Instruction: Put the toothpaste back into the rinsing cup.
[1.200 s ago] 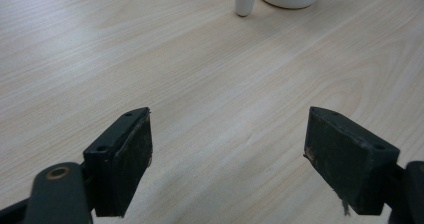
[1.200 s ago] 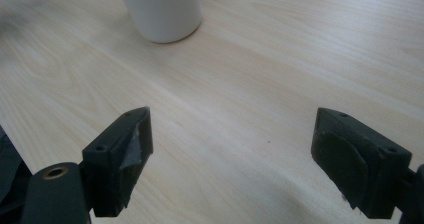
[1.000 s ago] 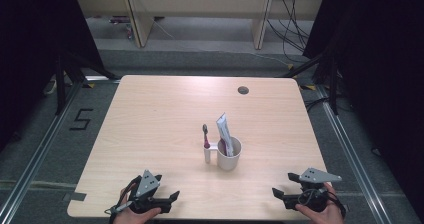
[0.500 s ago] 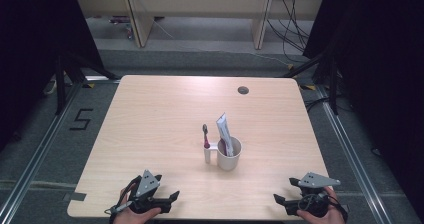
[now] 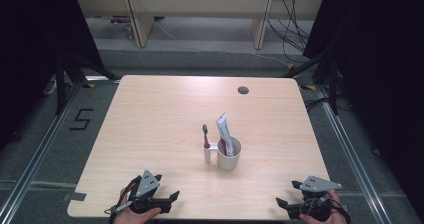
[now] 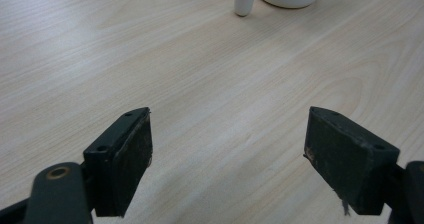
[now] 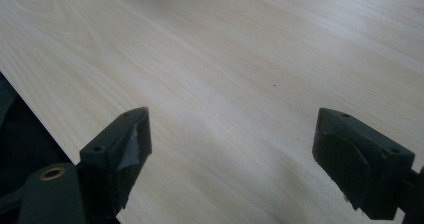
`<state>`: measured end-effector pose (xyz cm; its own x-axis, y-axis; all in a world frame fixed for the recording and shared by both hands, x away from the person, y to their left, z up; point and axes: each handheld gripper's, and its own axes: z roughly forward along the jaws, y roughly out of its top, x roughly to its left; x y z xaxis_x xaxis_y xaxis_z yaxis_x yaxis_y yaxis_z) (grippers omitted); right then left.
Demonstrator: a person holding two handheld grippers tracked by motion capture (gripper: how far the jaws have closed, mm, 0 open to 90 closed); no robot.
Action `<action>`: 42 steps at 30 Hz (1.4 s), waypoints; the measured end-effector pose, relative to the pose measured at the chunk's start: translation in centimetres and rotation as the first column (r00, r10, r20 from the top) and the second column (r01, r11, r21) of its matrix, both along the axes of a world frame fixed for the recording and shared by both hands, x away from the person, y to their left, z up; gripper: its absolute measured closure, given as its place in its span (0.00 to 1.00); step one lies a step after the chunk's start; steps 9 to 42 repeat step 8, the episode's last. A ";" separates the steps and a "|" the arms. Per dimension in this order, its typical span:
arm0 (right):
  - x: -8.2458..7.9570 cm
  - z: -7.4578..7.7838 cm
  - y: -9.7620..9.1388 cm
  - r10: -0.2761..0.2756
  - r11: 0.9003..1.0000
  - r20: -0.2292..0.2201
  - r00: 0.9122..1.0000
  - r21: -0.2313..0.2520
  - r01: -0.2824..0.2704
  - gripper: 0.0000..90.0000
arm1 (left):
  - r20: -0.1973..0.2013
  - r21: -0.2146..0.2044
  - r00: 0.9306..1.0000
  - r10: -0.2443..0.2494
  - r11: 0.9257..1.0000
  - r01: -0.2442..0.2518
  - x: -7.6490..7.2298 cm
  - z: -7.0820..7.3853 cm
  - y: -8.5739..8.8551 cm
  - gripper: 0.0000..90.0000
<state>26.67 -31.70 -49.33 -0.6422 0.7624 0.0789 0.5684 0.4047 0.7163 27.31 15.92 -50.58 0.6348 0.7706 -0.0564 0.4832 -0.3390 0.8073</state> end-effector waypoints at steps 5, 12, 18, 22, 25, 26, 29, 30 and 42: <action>0.0 0.0 -0.1 0.008 1.000 0.013 1.000 -0.018 -0.008 0.19 | -0.001 -0.005 1.000 0.003 1.000 -0.003 0.0 -0.1 -0.1 0.21; -0.1 0.0 0.0 0.008 1.000 -0.005 1.000 -0.008 -0.008 0.19 | 0.002 -0.002 1.000 0.002 1.000 -0.002 0.0 -0.1 -0.1 0.21; -0.1 0.0 0.0 0.008 1.000 -0.005 1.000 -0.008 -0.008 0.19 | 0.002 -0.002 1.000 0.002 1.000 -0.002 0.0 -0.1 -0.1 0.21; -0.1 0.0 0.0 0.008 1.000 -0.005 1.000 -0.008 -0.008 0.19 | 0.002 -0.002 1.000 0.002 1.000 -0.002 0.0 -0.1 -0.1 0.21; -0.1 0.0 0.0 0.008 1.000 -0.005 1.000 -0.008 -0.008 0.19 | 0.002 -0.002 1.000 0.002 1.000 -0.002 0.0 -0.1 -0.1 0.21; -0.1 0.0 0.0 0.008 1.000 -0.005 1.000 -0.008 -0.008 0.19 | 0.002 -0.002 1.000 0.002 1.000 -0.002 0.0 -0.1 -0.1 0.21; -0.1 0.0 0.0 0.008 1.000 -0.005 1.000 -0.008 -0.008 0.19 | 0.002 -0.002 1.000 0.002 1.000 -0.002 0.0 -0.1 -0.1 0.21; -0.1 0.0 0.0 0.008 1.000 -0.005 1.000 -0.008 -0.008 0.19 | 0.002 -0.002 1.000 0.002 1.000 -0.002 0.0 -0.1 -0.1 0.21; -0.1 0.0 0.0 0.008 1.000 -0.005 1.000 -0.008 -0.008 0.19 | 0.002 -0.002 1.000 0.002 1.000 -0.002 0.0 -0.1 -0.1 0.21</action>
